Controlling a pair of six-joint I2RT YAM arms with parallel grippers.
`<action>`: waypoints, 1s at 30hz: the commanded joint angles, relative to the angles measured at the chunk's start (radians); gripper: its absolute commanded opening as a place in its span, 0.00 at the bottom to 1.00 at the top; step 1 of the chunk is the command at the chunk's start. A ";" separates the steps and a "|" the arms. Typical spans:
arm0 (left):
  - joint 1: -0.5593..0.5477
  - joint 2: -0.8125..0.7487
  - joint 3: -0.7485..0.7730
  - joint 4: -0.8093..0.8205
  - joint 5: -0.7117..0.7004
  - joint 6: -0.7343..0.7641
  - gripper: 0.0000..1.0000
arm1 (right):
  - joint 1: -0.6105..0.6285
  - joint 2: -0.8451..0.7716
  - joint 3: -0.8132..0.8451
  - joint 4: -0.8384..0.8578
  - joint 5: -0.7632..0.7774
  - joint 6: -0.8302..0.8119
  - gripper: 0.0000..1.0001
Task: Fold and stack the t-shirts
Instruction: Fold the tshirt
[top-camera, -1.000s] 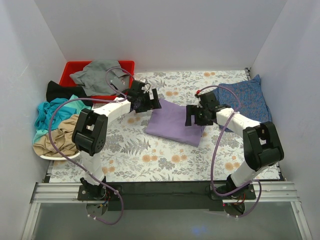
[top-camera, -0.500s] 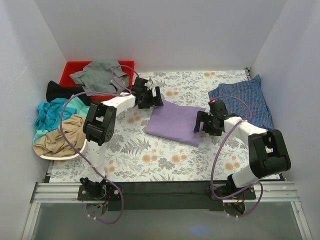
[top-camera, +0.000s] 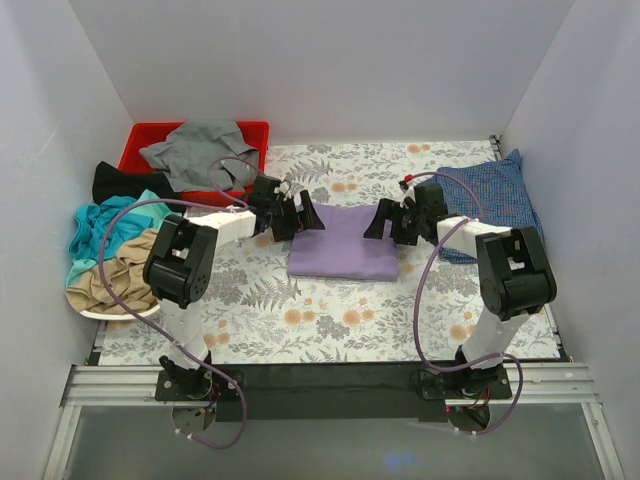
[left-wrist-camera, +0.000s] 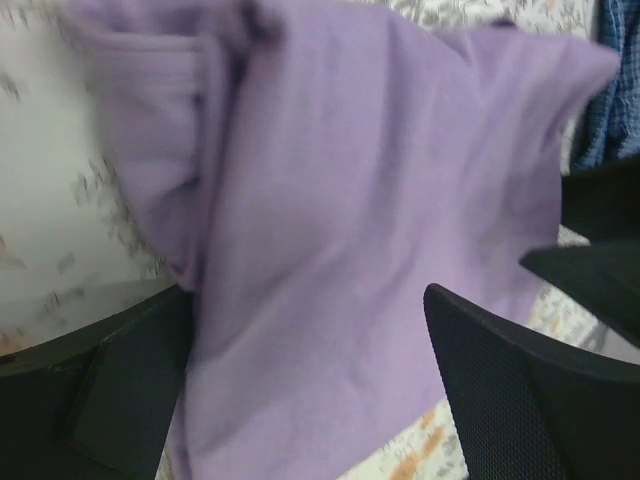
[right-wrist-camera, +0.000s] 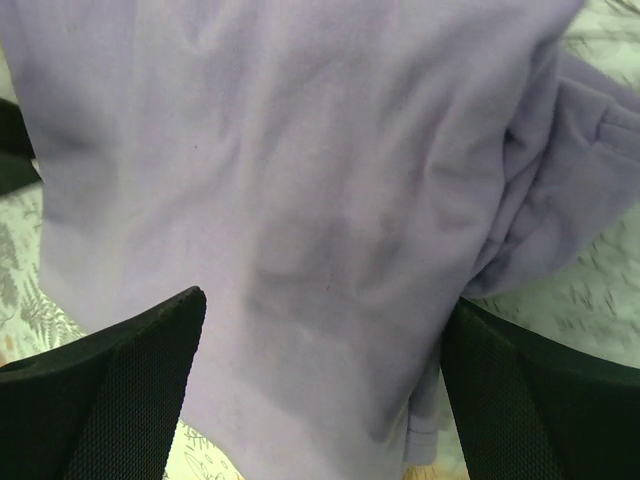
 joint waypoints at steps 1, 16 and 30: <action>-0.013 -0.047 -0.139 -0.089 0.025 -0.059 0.94 | 0.003 0.136 0.025 -0.105 -0.110 -0.074 0.98; 0.007 -0.133 -0.026 -0.241 -0.314 0.013 0.94 | -0.019 0.082 0.165 -0.274 0.155 -0.222 0.98; 0.025 -0.175 0.106 -0.067 -0.099 0.047 0.95 | -0.083 0.085 0.260 -0.193 -0.015 -0.222 0.94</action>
